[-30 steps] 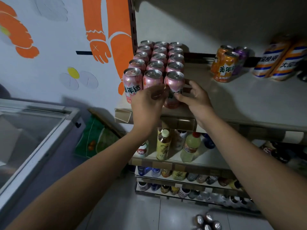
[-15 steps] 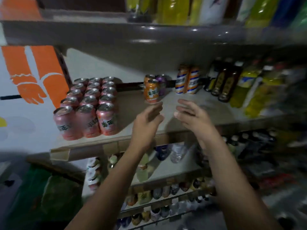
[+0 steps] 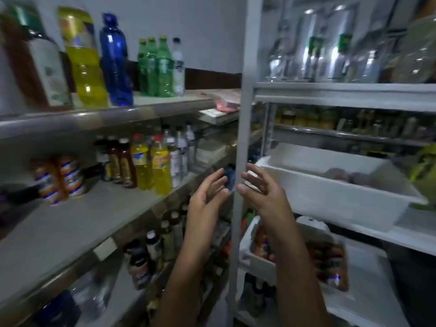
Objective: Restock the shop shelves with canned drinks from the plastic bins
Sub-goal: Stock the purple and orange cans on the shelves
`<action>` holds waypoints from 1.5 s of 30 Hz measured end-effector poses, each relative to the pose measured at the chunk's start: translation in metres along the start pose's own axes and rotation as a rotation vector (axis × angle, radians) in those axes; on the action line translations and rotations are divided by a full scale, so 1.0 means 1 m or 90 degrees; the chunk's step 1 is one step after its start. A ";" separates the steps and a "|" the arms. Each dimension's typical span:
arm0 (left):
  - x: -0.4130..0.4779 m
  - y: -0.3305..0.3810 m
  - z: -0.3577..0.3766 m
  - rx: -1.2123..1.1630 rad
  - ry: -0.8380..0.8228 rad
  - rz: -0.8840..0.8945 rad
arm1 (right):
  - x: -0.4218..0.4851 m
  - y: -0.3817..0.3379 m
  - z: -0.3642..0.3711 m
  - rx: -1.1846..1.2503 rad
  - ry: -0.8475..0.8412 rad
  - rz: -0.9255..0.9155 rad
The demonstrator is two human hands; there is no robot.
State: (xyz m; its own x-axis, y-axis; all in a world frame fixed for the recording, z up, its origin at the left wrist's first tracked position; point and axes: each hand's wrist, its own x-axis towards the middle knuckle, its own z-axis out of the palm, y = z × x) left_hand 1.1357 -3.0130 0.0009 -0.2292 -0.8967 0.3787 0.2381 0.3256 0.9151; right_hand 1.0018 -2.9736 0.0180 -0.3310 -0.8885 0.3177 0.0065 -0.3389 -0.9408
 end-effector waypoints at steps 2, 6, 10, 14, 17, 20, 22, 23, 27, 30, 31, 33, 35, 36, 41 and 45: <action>0.005 -0.003 0.039 -0.011 -0.056 0.009 | -0.003 -0.012 -0.041 -0.006 0.058 -0.022; 0.014 -0.006 0.111 -0.022 -0.146 0.035 | -0.011 -0.038 -0.111 -0.057 0.147 -0.058; 0.023 -0.008 0.173 -0.014 -0.203 0.067 | -0.015 -0.056 -0.168 -0.063 0.196 -0.074; 0.035 -0.012 0.222 0.004 -0.239 0.084 | -0.005 -0.065 -0.211 -0.068 0.229 -0.085; 0.048 -0.014 0.246 0.020 -0.265 0.074 | 0.006 -0.069 -0.240 -0.081 0.242 -0.061; 0.066 -0.014 0.261 0.062 -0.266 0.062 | 0.022 -0.066 -0.267 -0.105 0.263 -0.040; 0.080 -0.015 0.267 0.097 -0.277 0.039 | 0.038 -0.064 -0.281 -0.127 0.264 -0.016; 0.088 -0.014 0.271 0.119 -0.281 0.031 | 0.047 -0.063 -0.287 -0.143 0.262 -0.005; 0.121 -0.015 0.289 0.214 -0.289 0.008 | 0.088 -0.052 -0.303 -0.222 0.265 0.023; 0.140 -0.024 0.303 0.282 -0.316 -0.021 | 0.109 -0.043 -0.305 -0.261 0.262 0.059; 0.144 -0.029 0.307 0.306 -0.321 -0.034 | 0.114 -0.039 -0.307 -0.279 0.266 0.065; 0.149 -0.038 0.314 0.353 -0.358 -0.055 | 0.117 -0.032 -0.311 -0.317 0.290 0.087; 0.153 -0.047 0.320 0.410 -0.425 -0.086 | 0.120 -0.024 -0.316 -0.327 0.303 0.108; 0.154 -0.049 0.323 0.447 -0.458 -0.101 | 0.122 -0.022 -0.317 -0.323 0.309 0.114; 0.154 -0.054 0.341 0.648 -0.561 -0.134 | 0.130 -0.018 -0.323 -0.342 0.311 0.138; 0.148 -0.052 0.349 0.687 -0.650 -0.171 | 0.134 -0.016 -0.326 -0.337 0.325 0.137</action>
State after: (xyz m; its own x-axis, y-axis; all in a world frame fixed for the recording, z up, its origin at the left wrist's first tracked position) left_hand 0.7605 -3.0579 0.0581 -0.7988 -0.5236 -0.2962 -0.5998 0.6554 0.4591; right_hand 0.6503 -2.9863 0.0375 -0.7695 -0.6211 0.1485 -0.2903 0.1331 -0.9476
